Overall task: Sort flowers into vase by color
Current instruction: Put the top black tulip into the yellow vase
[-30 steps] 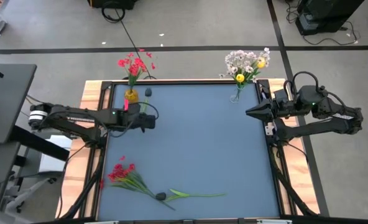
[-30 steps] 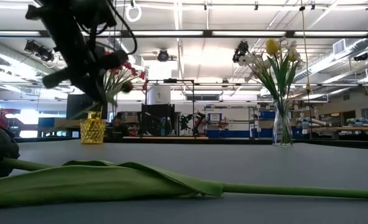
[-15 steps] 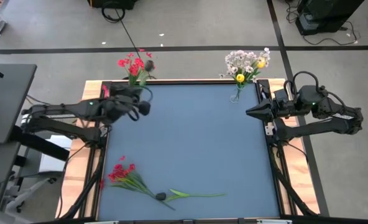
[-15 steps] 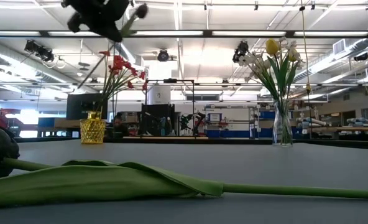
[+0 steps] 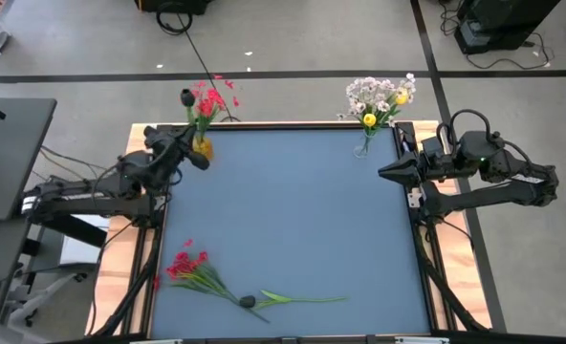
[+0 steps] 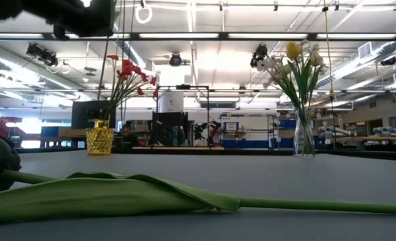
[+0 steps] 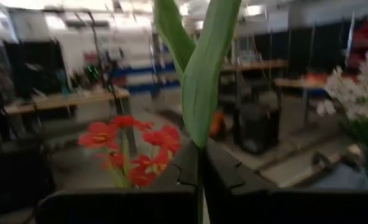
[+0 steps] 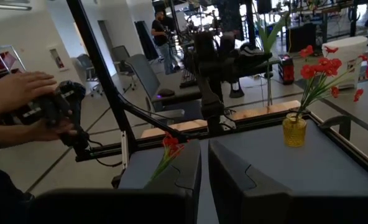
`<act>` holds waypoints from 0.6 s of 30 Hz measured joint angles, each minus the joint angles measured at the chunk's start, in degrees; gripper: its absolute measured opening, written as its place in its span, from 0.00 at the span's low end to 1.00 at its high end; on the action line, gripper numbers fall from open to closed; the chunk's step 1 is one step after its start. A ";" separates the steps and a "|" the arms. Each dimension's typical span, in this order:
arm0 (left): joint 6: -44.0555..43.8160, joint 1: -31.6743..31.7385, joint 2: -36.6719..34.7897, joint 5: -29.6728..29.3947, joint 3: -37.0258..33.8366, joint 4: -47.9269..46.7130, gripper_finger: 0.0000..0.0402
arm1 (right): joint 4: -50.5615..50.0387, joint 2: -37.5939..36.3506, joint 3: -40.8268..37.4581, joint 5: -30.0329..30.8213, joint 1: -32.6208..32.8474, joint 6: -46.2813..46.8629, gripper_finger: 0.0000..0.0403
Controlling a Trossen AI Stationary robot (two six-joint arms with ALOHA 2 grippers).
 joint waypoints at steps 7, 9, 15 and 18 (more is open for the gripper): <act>8.09 7.32 -0.43 0.53 -12.73 25.18 0.02 | 0.00 0.00 0.00 0.00 0.01 0.00 0.10; 8.37 10.44 -0.41 2.18 -13.85 25.27 0.02 | 0.00 0.00 0.00 0.00 0.00 0.00 0.10; 7.05 20.34 2.20 10.34 -13.97 25.05 0.03 | 0.00 0.00 0.00 0.00 0.01 0.00 0.10; 3.20 24.46 3.65 15.12 -13.97 25.26 0.03 | 0.00 0.00 0.00 0.02 0.00 0.00 0.10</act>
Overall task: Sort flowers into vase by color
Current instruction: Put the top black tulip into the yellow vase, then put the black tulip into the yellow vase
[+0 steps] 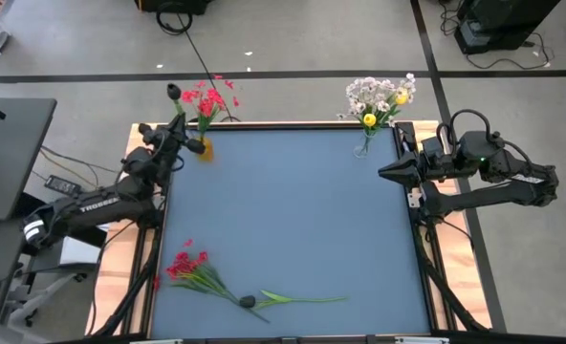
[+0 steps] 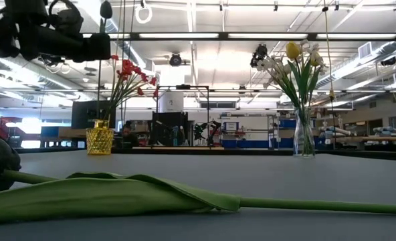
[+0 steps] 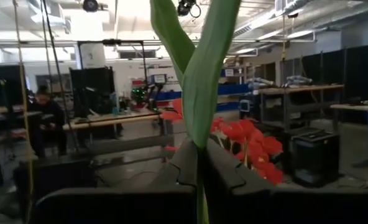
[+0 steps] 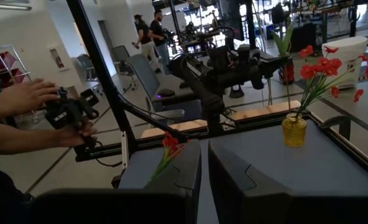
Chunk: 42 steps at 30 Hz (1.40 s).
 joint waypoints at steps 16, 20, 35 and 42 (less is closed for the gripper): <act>-8.17 6.73 7.64 5.73 0.00 1.13 0.05 | 0.00 -0.02 0.00 0.00 0.02 0.00 0.10; -11.39 6.90 8.73 1.98 0.00 -0.53 0.12 | -0.01 0.00 0.00 -0.01 0.01 0.00 0.10; -17.53 4.91 4.23 -6.22 6.20 -22.55 0.54 | 0.00 -0.02 0.00 -0.02 0.02 0.00 0.10; -27.00 2.70 3.72 -6.06 20.38 -51.06 0.55 | -0.02 0.00 0.00 -0.02 0.00 0.00 0.10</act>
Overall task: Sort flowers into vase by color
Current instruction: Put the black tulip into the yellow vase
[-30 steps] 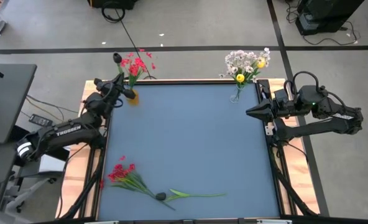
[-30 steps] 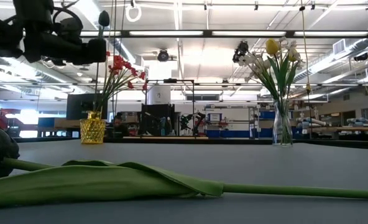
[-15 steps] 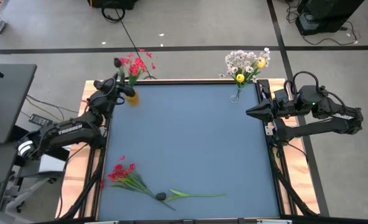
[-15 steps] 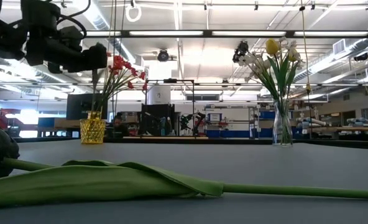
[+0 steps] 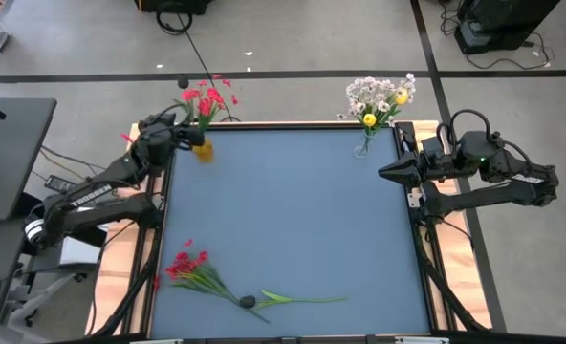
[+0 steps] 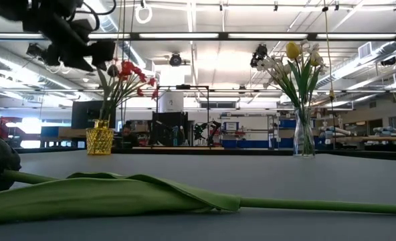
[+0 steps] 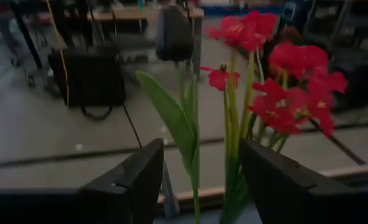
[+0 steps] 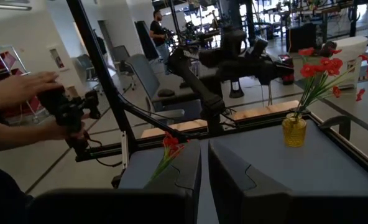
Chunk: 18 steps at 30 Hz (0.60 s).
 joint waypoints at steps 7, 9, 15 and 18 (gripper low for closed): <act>-19.42 -4.04 0.75 6.75 19.31 -40.42 0.54 | 0.01 0.00 0.00 0.00 0.00 0.00 0.10; -27.01 -5.22 1.86 9.62 23.65 -49.36 0.53 | 0.00 0.00 0.00 0.01 0.01 0.00 0.10; -41.29 -6.07 4.43 29.68 26.81 -58.39 0.48 | 0.00 0.00 0.00 0.01 0.01 0.00 0.10; -42.91 -7.91 5.83 33.75 26.78 -58.85 0.46 | 0.00 -0.02 0.00 0.02 0.00 0.00 0.10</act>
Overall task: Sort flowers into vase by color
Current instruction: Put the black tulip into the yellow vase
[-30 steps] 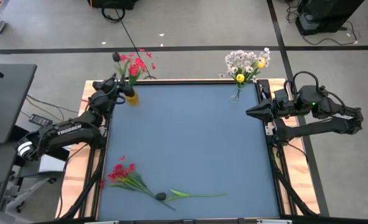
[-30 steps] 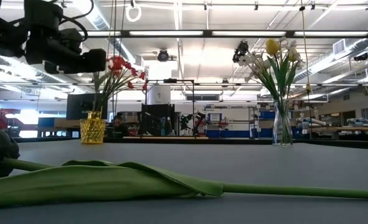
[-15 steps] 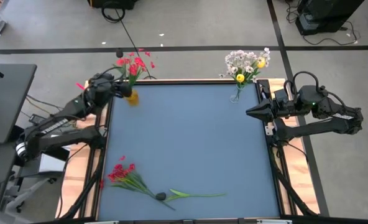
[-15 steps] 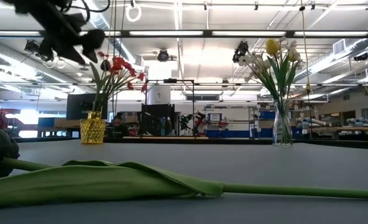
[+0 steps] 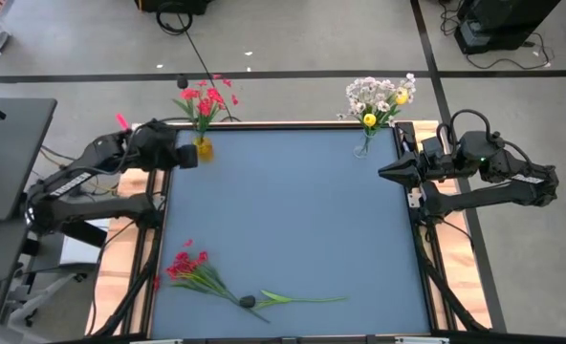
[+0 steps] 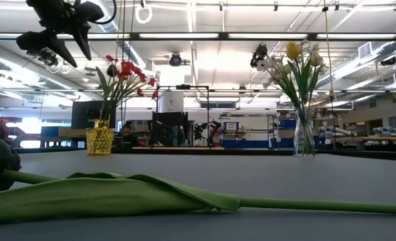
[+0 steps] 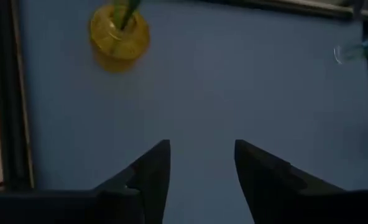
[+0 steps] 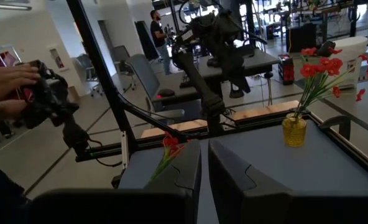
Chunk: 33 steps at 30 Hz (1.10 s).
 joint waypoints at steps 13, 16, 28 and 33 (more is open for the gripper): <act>-42.03 -27.16 6.79 -6.68 -9.35 7.88 0.39 | 0.01 0.02 0.00 -0.01 0.01 0.00 0.10; -49.64 -32.90 10.22 -5.00 -11.36 12.93 0.39 | 0.00 0.01 0.00 -0.01 0.01 0.00 0.10; -37.88 -49.00 20.20 2.74 -11.35 37.32 0.39 | 0.00 0.02 0.00 0.00 0.02 0.00 0.10; -51.72 -55.07 25.15 6.00 -11.43 39.33 0.39 | 0.02 0.00 0.00 -0.01 0.02 0.00 0.10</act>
